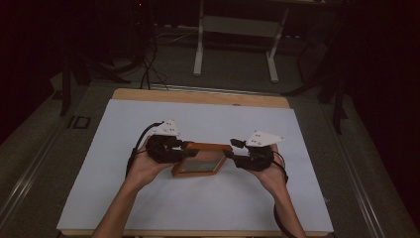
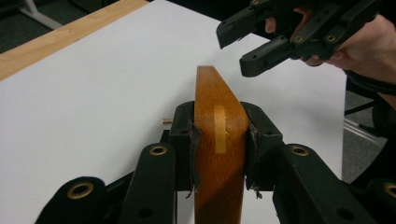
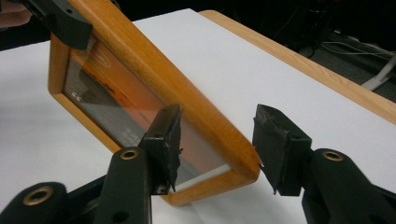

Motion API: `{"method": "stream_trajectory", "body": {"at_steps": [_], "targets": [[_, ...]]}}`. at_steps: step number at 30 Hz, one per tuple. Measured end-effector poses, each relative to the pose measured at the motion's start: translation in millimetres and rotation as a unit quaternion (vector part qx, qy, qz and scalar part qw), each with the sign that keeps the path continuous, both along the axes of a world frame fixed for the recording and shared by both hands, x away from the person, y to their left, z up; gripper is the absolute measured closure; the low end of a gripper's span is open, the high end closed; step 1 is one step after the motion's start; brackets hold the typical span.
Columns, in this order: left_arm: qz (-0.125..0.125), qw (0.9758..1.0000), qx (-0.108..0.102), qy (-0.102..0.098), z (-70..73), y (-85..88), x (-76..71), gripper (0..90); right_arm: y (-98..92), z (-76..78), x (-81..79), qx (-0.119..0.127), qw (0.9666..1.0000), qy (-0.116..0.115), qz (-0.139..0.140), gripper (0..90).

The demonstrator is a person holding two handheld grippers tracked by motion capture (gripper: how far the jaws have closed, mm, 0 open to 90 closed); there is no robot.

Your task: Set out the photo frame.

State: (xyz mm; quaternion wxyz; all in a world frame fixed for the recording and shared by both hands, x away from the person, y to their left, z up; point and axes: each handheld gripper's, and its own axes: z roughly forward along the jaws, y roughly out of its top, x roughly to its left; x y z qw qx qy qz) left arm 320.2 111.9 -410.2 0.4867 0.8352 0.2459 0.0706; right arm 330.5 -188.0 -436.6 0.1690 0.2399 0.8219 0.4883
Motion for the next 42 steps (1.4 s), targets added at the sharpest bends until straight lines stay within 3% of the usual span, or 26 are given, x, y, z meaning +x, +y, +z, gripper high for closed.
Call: {"method": "stream_trajectory", "body": {"at_steps": [13, 23, 30, 35, 42], "targets": [[-0.026, 0.9996, -0.005, -0.004, 0.8, -0.5, 2.0, 69.3, 3.7, 0.2, -1.0, 0.000, 0.9996, 0.007, 0.028, 49.4], [-0.052, 0.9986, -0.003, -0.013, 2.0, -5.6, 2.9, 68.8, 15.7, -4.5, -0.7, -0.019, 0.9969, -0.003, 0.076, 36.1], [-0.080, 0.9964, 0.005, -0.027, 4.7, -14.5, 1.8, 68.0, 23.7, -8.6, 4.5, -0.008, 0.9948, 0.001, 0.101, 30.8], [-0.083, 0.9963, -0.002, -0.024, 4.5, -16.2, 4.6, 67.8, 27.2, -10.8, 5.5, -0.010, 0.9934, 0.003, 0.114, 31.5], [-0.088, 0.9958, -0.005, -0.025, 3.3, -14.2, 6.1, 67.7, 28.3, -10.9, 4.0, -0.022, 0.9920, -0.003, 0.124, 44.5]]}}
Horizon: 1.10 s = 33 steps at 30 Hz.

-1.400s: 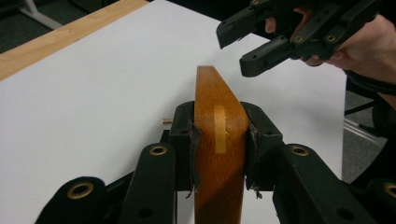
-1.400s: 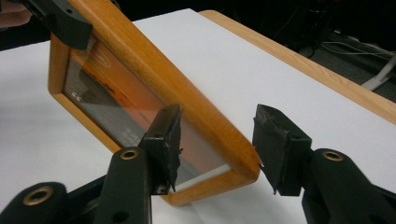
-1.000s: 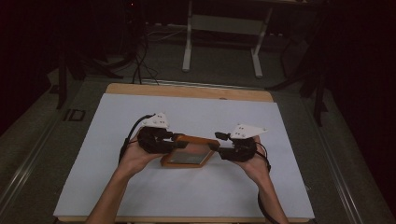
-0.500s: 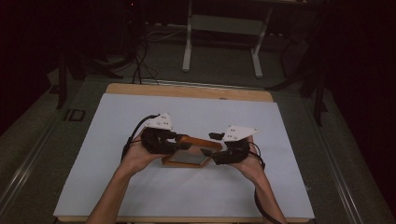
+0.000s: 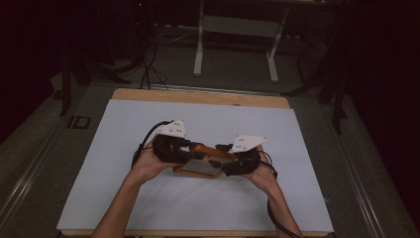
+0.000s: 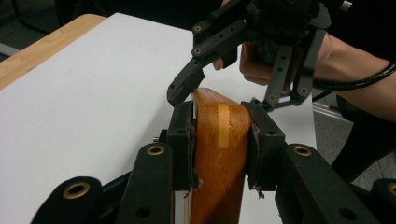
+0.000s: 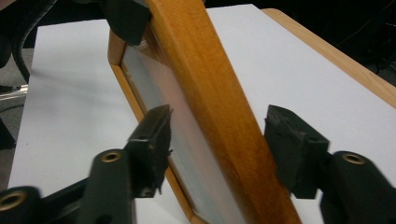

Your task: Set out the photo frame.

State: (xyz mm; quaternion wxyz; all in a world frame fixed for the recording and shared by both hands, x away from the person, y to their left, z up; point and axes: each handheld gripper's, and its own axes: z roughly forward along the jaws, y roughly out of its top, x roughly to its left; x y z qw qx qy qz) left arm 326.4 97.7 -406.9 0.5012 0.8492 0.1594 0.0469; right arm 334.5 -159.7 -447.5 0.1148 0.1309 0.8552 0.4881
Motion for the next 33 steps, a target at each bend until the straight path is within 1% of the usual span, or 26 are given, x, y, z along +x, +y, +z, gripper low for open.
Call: {"method": "stream_trajectory", "body": {"at_steps": [2, 6, 8, 11, 15, 17, 19, 21, 22, 24, 30, 33], "targets": [[0.000, 1.0000, -0.002, 0.000, -0.5, 0.0, 0.2, 67.4, -1.2, 0.5, -0.4, -0.001, 1.0000, -0.001, -0.002, 48.0], [0.002, 1.0000, -0.007, 0.005, -1.1, 0.0, 1.5, 66.3, -3.4, 0.6, -0.4, -0.001, 1.0000, -0.003, -0.004, 50.6], [0.005, 0.9999, -0.009, 0.009, -1.2, 0.6, 2.2, 65.0, -5.4, 0.9, -0.8, -0.002, 1.0000, -0.003, 0.001, 53.8], [0.015, 0.9997, -0.013, 0.017, -1.4, 1.9, 5.0, 61.2, -9.1, 1.3, -1.4, 0.002, 1.0000, 0.000, 0.007, 59.5], [0.019, 0.9990, -0.028, 0.029, -2.5, 2.5, 8.8, 58.6, -10.1, 1.3, -2.7, 0.001, 1.0000, -0.002, 0.007, 61.5], [0.023, 0.9983, -0.040, 0.036, -2.7, 3.7, 10.4, 56.6, -10.4, 1.4, -3.7, -0.002, 0.9999, -0.005, 0.011, 62.9], [0.029, 0.9974, -0.053, 0.040, -2.5, 6.7, 12.5, 52.2, -11.3, 1.6, -4.7, -0.005, 0.9999, -0.008, 0.014, 64.5], [0.036, 0.9958, -0.069, 0.047, -3.0, 11.3, 14.6, 48.4, -13.1, 1.8, -5.3, -0.007, 0.9999, -0.008, 0.012, 65.9], [0.040, 0.9951, -0.076, 0.048, -3.6, 13.7, 15.2, 46.3, -14.5, 1.9, -5.2, -0.008, 0.9999, -0.007, 0.011, 66.6], [0.049, 0.9943, -0.082, 0.048, -5.0, 18.0, 15.3, 43.9, -17.1, 1.4, -4.8, -0.006, 1.0000, -0.004, 0.005, 67.7], [0.075, 0.9932, -0.080, 0.038, -11.1, 25.7, 14.1, 37.4, -22.7, 0.8, -4.2, -0.005, 1.0000, 0.002, 0.001, 68.8], [0.084, 0.9918, -0.089, 0.037, -15.1, 28.8, 14.8, 34.9, -24.3, 0.7, -4.3, -0.006, 1.0000, 0.003, 0.004, 68.8]]}}
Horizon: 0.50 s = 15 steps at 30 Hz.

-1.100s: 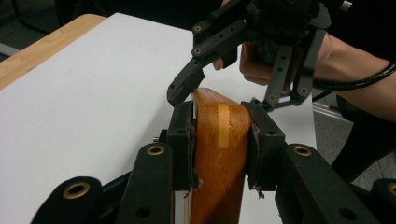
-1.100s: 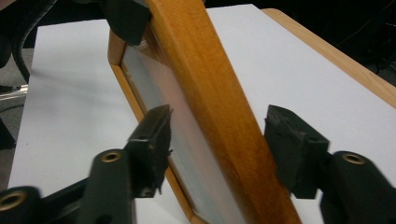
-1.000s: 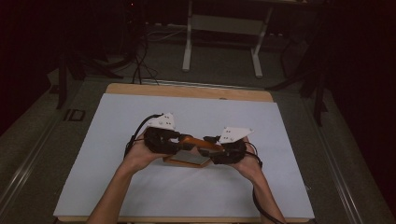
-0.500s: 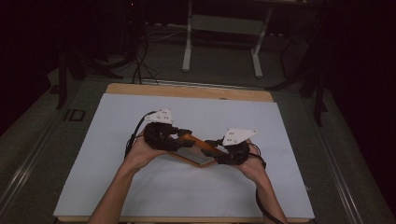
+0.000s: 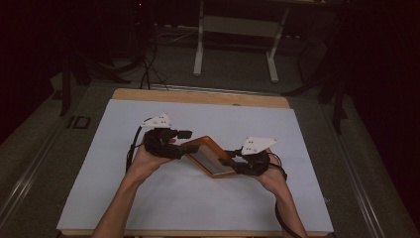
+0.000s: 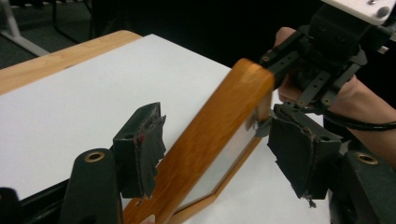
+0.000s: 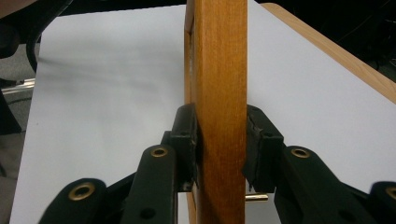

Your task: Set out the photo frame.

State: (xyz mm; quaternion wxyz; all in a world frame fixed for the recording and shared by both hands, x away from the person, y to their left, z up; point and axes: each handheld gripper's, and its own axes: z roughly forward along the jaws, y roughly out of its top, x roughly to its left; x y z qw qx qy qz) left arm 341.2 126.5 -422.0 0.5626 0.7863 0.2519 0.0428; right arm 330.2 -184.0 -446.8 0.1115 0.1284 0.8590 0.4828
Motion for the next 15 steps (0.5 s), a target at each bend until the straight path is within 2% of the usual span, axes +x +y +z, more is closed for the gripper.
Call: {"method": "stream_trajectory", "body": {"at_steps": [5, 15], "targets": [[0.014, 0.9999, -0.010, 0.001, -8.1, 5.1, 2.1, 31.9, -2.5, 0.1, 0.0, -0.003, 1.0000, 0.001, 0.003, 68.9], [0.015, 0.9999, 0.000, 0.006, -19.5, 0.7, 2.0, 29.0, -10.8, -0.6, 1.7, -0.007, 1.0000, 0.007, -0.001, 68.9]]}}
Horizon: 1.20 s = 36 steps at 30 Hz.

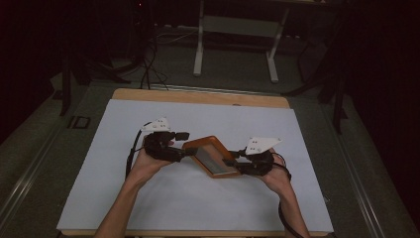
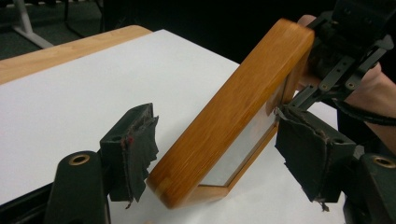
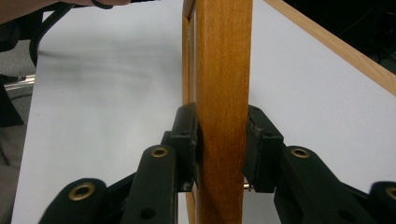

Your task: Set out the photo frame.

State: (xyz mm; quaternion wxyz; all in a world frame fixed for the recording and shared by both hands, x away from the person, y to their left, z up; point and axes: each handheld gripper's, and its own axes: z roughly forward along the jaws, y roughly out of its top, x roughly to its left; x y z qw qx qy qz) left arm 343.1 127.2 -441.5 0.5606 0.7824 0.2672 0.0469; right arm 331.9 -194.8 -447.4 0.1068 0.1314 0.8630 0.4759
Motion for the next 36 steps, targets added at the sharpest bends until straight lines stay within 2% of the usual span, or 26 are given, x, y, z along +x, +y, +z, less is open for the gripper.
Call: {"method": "stream_trajectory", "body": {"at_steps": [10, 20, 25, 27, 36], "targets": [[0.005, 0.9999, 0.010, 0.011, -14.7, -9.2, 2.5, 30.1, -8.5, -1.0, 2.2, -0.007, 0.9999, 0.006, -0.010, 68.7], [-0.001, 0.9996, 0.024, 0.017, -28.8, -28.3, 5.3, 31.3, -16.3, -2.1, 3.1, -0.021, 0.9995, 0.006, -0.022, 68.4], [0.000, 0.9994, 0.030, 0.018, -34.9, -35.0, 4.2, 35.2, -19.7, -3.2, 4.0, -0.026, 0.9992, 0.007, -0.028, 68.3], [0.009, 0.9992, 0.036, 0.017, -36.6, -37.7, 3.6, 39.5, -21.0, -3.5, 4.4, -0.028, 0.9992, 0.008, -0.029, 68.3], [0.000, 0.9985, 0.049, 0.023, -48.5, -47.5, 1.3, 45.4, -25.1, -5.3, 6.0, -0.030, 0.9989, 0.012, -0.035, 68.0]]}}
